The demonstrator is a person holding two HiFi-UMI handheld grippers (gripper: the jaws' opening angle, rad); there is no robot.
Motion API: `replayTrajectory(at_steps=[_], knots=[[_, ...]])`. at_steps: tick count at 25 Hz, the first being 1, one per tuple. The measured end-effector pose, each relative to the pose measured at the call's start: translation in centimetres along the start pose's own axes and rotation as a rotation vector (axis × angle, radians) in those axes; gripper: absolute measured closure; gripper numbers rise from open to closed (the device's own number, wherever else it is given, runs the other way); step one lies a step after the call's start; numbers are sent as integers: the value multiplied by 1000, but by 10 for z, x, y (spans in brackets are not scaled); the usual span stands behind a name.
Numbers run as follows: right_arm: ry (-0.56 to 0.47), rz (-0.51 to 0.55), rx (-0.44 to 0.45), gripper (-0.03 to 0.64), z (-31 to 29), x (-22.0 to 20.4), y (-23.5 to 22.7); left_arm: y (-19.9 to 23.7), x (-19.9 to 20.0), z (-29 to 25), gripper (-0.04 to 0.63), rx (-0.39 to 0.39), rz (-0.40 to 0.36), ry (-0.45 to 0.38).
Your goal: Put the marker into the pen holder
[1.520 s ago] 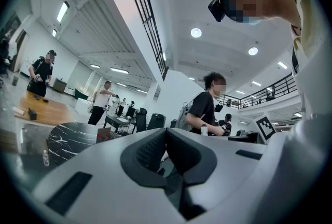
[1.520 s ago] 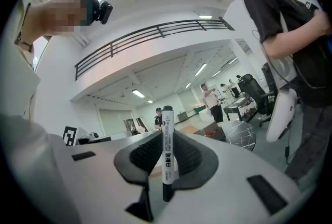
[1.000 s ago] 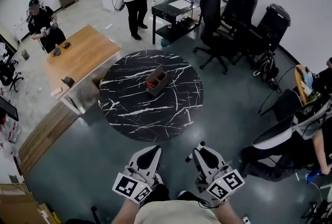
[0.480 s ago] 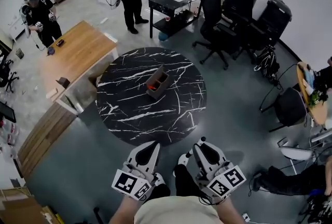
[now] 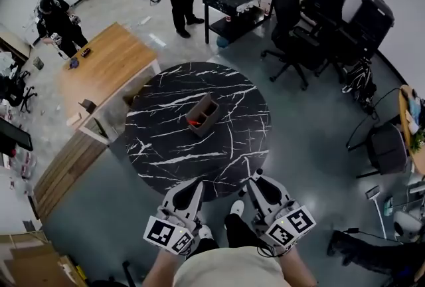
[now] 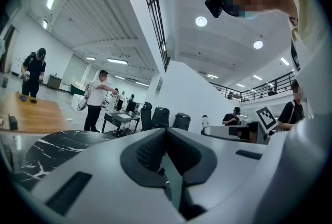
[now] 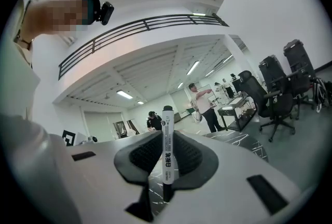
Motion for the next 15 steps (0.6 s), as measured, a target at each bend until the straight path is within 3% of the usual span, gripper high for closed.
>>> replayTrajectory(at_steps=[9,15], knots=[[15,0,86,551,-33,44,-66,6,10,-57,584,120,4,-16],[26,-1,121,551,-56,56,-83,13,22,-88,584,134,-13,-38]])
Point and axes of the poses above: the fingertips, and each gripper's own axes: z backward along the fingers, y to its left, x out of its top, the point moved 3 cm from there along z, backward along the fingers, and after that the axes turned 2 degrees about -z, right-handed, at the moved point
